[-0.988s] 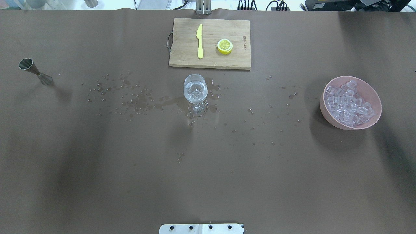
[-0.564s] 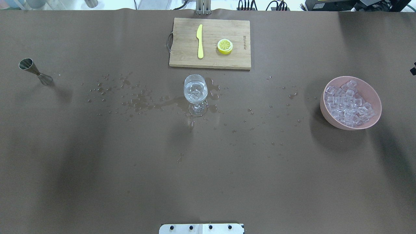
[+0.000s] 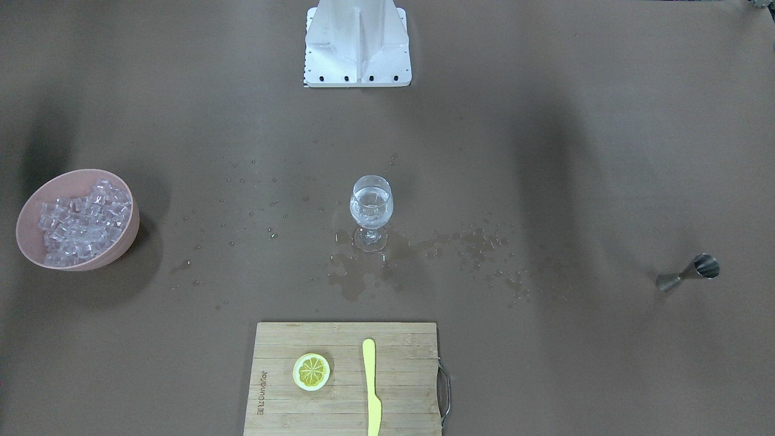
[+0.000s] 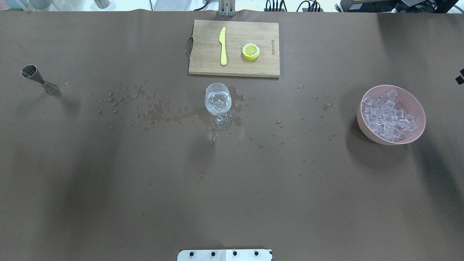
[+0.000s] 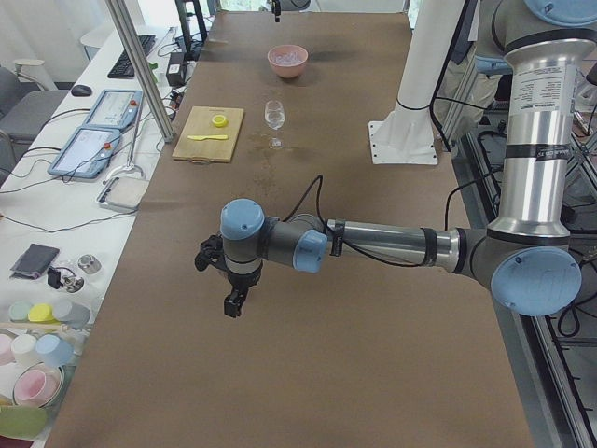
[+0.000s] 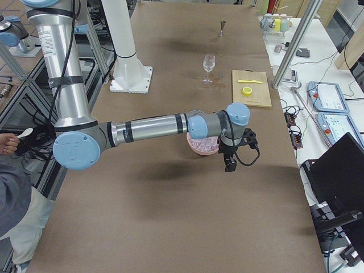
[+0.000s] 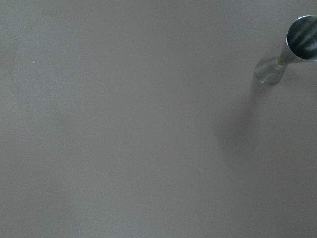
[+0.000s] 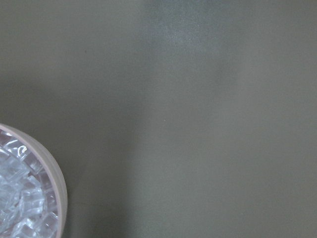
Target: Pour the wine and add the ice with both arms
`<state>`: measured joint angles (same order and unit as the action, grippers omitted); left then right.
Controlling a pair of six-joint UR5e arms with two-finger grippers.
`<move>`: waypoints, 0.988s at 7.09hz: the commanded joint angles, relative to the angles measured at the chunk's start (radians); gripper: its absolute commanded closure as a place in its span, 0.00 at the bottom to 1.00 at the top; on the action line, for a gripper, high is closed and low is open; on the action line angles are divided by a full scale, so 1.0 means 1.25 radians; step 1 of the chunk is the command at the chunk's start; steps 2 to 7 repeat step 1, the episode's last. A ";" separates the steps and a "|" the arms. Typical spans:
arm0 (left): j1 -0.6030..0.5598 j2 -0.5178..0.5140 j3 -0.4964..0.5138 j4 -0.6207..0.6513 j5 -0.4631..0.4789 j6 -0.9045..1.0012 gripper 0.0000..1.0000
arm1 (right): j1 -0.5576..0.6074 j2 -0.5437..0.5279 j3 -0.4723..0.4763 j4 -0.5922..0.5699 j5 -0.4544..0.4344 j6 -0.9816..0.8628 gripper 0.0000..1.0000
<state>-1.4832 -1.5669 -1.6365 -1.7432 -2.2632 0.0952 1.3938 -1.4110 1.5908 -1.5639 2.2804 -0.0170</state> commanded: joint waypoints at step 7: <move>0.000 0.001 0.000 -0.001 -0.003 0.000 0.02 | -0.001 0.000 0.000 0.002 0.001 0.001 0.00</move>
